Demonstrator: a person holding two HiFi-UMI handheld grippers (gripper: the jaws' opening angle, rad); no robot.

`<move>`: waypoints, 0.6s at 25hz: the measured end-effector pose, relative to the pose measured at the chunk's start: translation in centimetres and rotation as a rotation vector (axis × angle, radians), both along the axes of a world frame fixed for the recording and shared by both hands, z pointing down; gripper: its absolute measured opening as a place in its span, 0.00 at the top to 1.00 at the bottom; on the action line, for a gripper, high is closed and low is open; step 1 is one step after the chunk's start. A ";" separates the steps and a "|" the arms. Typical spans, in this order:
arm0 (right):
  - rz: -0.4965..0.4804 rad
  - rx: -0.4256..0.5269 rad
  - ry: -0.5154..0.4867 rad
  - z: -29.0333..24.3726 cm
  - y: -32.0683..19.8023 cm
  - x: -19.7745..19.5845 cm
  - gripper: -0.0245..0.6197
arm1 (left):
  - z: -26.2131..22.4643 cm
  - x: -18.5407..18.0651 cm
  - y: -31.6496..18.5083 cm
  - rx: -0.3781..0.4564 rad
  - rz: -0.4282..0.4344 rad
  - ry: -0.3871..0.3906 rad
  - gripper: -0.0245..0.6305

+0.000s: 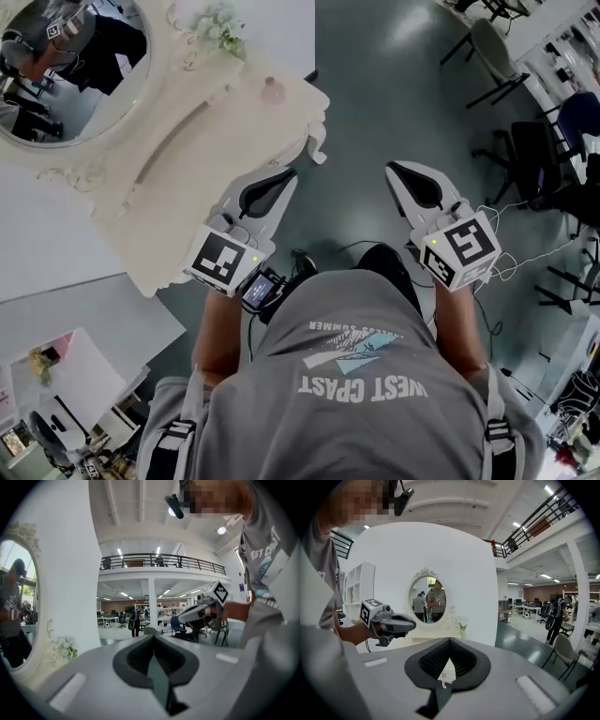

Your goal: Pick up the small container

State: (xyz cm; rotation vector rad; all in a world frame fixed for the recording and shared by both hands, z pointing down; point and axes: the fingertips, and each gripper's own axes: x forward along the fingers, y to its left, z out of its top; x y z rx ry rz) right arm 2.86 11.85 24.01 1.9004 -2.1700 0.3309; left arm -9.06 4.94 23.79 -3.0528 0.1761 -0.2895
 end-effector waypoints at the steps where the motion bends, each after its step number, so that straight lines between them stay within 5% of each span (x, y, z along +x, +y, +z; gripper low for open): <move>1: -0.010 -0.008 0.002 0.1 -0.6 -0.1 0.96 | 0.1 -0.1 -0.6 -0.004 -0.009 -0.003 0.96; 8: -0.114 -0.018 -0.009 0.9 -6.3 1.9 0.96 | 1.3 0.8 -4.1 -0.052 -0.118 -0.021 0.96; 15: -0.341 -0.018 -0.035 1.8 -14.9 4.3 0.96 | 1.6 2.5 -10.0 -0.048 -0.345 -0.042 0.96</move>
